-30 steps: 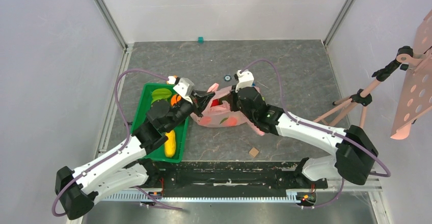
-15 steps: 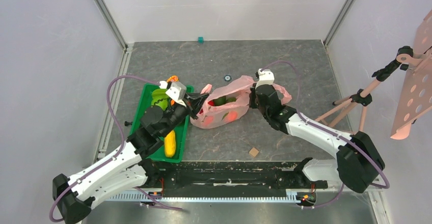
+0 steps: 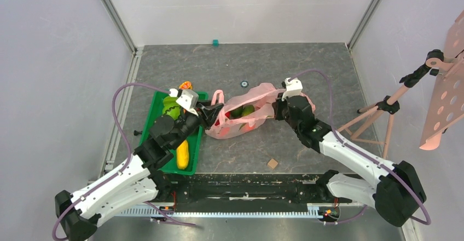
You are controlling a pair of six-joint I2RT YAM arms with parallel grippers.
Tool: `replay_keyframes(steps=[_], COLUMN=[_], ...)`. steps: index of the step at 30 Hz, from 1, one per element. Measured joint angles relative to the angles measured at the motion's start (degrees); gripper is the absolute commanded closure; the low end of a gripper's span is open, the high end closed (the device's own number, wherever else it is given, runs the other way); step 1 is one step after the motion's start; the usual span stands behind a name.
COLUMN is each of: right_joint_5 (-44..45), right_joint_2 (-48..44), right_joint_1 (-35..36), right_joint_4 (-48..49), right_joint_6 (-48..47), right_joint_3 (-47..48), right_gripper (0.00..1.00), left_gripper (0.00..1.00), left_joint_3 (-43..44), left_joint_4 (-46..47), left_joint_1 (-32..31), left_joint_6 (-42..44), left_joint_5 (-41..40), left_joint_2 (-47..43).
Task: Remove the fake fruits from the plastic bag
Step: Adjust the plastic bag at the center of the board.
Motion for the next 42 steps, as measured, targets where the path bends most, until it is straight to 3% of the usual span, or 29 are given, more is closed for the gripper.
replay_keyframes(steps=[5, 9, 13, 15, 17, 21, 29, 36, 42], right_joint_5=[-10.5, -16.2, -18.8, -20.1, -21.0, -22.1, -22.5, -22.5, -21.9], right_joint_2=[-1.3, -0.4, 1.7, 3.0, 3.8, 4.2, 4.2, 3.9, 2.4], right_joint_1=[-0.1, -0.1, -0.1, -0.1, -0.1, -0.1, -0.1, -0.1, -0.6], right_joint_4=[4.4, 6.8, 8.2, 9.0, 9.7, 10.8, 11.3, 11.2, 9.8], right_joint_6=[-2.5, -3.0, -3.0, -2.8, -2.6, -1.7, 0.3, 3.0, 5.1], right_joint_3=[-0.4, -0.4, -0.3, -0.1, -0.1, -0.1, 1.4, 1.9, 2.0], right_gripper=[1.00, 1.00, 1.00, 1.00, 1.00, 1.00, 1.00, 1.00, 1.00], left_gripper=[0.26, 0.15, 0.14, 0.18, 0.32, 0.97, 0.98, 0.98, 0.98], left_joint_3=[2.3, 7.6, 14.2, 17.6, 21.7, 30.3, 43.9, 45.2, 47.4], left_joint_4=[-2.8, -7.2, -11.8, -13.9, -16.2, -19.5, -25.1, -26.3, -29.8], left_joint_1=[0.0, 0.0, 0.0, 0.0, 0.0, 0.0, -1.1, -11.0, -13.2], left_joint_6=[0.2, 0.5, 1.1, 1.6, 1.7, 3.3, 4.1, 2.0, -2.3], left_joint_5=[2.7, 3.6, 4.3, 4.5, 4.7, 5.8, 7.0, -0.6, -6.3], left_joint_2=[2.1, 4.4, 5.7, 6.1, 6.9, 9.8, 20.3, 27.6, 34.0])
